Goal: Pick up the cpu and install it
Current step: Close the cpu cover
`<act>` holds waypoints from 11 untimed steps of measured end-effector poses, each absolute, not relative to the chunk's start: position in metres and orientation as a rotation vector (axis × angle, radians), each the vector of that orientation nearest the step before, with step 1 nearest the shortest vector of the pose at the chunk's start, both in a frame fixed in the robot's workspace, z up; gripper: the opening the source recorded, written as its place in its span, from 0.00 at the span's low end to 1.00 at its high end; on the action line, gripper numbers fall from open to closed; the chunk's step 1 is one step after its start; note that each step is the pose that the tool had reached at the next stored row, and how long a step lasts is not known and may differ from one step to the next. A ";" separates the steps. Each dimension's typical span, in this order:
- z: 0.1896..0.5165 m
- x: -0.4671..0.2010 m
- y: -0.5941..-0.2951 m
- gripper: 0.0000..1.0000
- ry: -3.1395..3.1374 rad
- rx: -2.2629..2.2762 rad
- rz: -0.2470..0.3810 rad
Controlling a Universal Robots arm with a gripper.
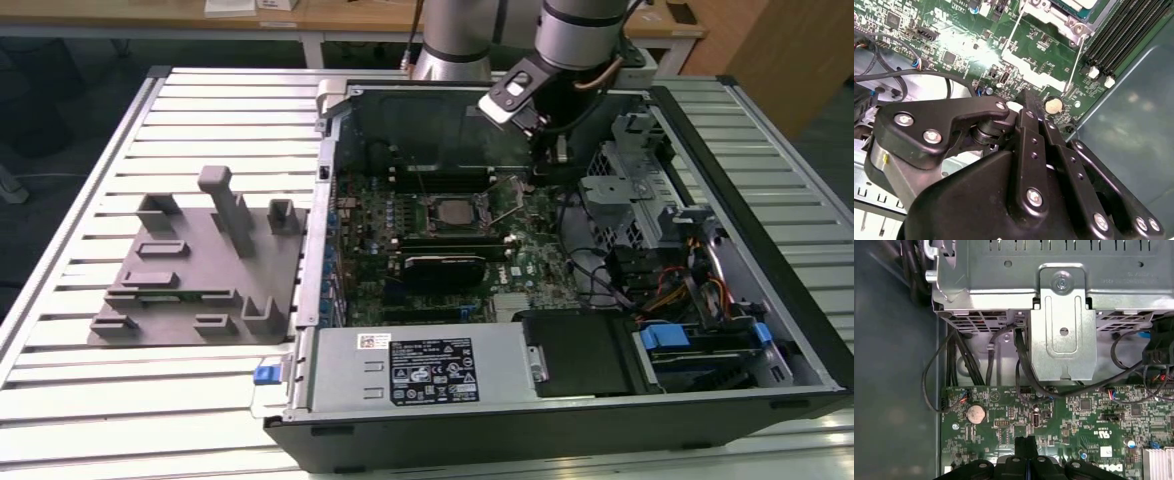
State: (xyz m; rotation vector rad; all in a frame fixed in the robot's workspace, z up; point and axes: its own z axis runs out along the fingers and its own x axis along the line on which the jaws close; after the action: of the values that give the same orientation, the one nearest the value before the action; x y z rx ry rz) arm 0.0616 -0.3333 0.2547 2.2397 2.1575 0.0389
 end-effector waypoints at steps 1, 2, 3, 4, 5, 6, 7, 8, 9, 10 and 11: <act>0.254 0.062 -0.333 0.11 2.157 2.240 0.039; 0.253 0.063 -0.333 0.11 2.157 2.240 0.039; 0.252 0.063 -0.333 0.11 2.157 2.240 0.039; 0.251 0.063 -0.333 0.11 2.157 2.240 0.039; 0.251 0.063 -0.333 0.11 2.157 2.240 0.039; 0.250 0.063 -0.333 0.11 2.157 2.241 0.039; 0.250 0.063 -0.333 0.11 2.157 2.240 0.039; 0.250 0.063 -0.333 0.11 2.157 2.240 0.039; 0.250 0.063 -0.333 0.11 2.157 2.240 0.038; 0.250 0.063 -0.333 0.11 2.157 2.240 0.039; 0.250 0.063 -0.333 0.11 2.157 2.240 0.039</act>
State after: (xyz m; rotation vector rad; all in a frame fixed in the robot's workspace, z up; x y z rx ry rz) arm 0.0633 -0.3333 0.2498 2.2404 2.1568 0.0388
